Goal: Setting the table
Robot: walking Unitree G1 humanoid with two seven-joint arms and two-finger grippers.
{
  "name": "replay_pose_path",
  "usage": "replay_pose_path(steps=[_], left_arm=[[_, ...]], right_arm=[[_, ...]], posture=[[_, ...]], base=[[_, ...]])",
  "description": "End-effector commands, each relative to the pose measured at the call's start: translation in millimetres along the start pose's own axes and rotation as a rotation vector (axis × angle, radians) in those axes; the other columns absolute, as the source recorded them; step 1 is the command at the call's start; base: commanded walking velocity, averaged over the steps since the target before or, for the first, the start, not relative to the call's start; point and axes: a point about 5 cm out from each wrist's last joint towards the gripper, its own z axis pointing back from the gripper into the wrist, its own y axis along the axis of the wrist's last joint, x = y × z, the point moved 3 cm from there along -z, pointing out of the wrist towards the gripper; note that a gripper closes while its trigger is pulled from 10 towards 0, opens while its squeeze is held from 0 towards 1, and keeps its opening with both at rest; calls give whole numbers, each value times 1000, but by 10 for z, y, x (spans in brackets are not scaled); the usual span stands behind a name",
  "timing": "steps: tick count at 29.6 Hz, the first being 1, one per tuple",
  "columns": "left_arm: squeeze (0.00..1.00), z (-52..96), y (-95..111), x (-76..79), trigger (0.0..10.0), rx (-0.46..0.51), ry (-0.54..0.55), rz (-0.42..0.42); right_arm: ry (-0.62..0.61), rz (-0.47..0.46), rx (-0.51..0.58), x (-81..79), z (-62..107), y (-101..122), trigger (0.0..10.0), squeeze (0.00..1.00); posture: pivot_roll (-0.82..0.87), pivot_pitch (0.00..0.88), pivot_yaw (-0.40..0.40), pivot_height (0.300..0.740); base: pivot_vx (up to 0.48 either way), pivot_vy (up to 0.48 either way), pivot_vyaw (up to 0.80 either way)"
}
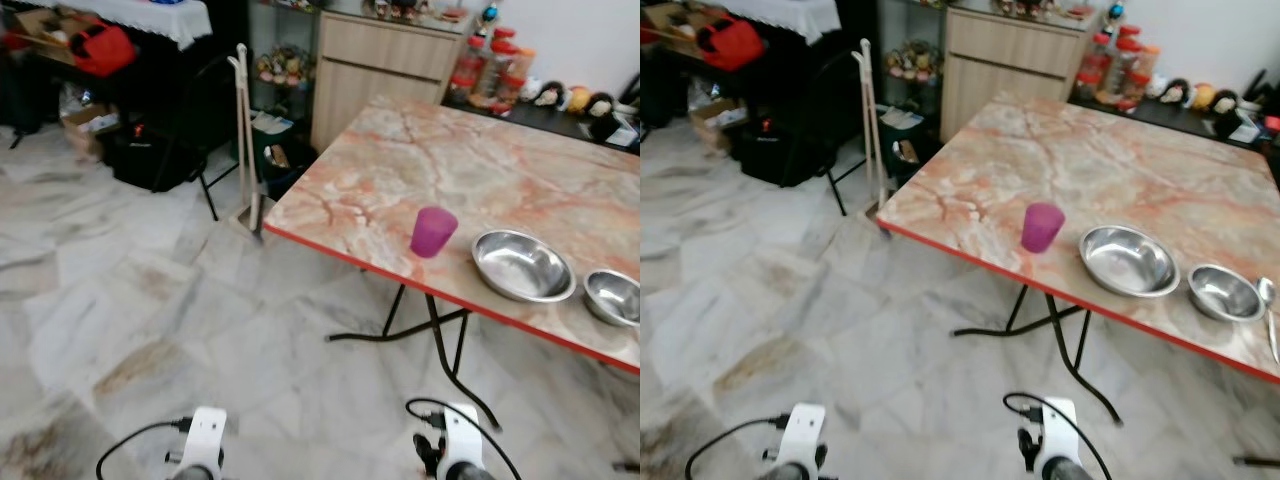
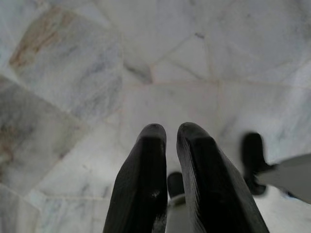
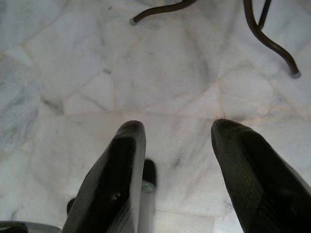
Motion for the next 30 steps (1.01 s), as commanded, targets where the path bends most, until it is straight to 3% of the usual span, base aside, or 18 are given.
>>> replay_pose_path(steps=[1,25,30], left_arm=[[0,-5,6,93,10000,-6,-20,1],[0,-11,39,96,10000,5,-23,9],[0,-33,158,112,10000,37,-28,7]], right_arm=[[-19,13,12,66,1,57,10000,0],[-20,7,12,55,-2,57,10000,0],[-30,-2,24,66,0,69,10000,0]], posture=[[65,0,-83,740],[62,0,-79,740],[67,0,-78,740]], base=[[0,0,-800],[0,0,-800],[0,0,-91]])
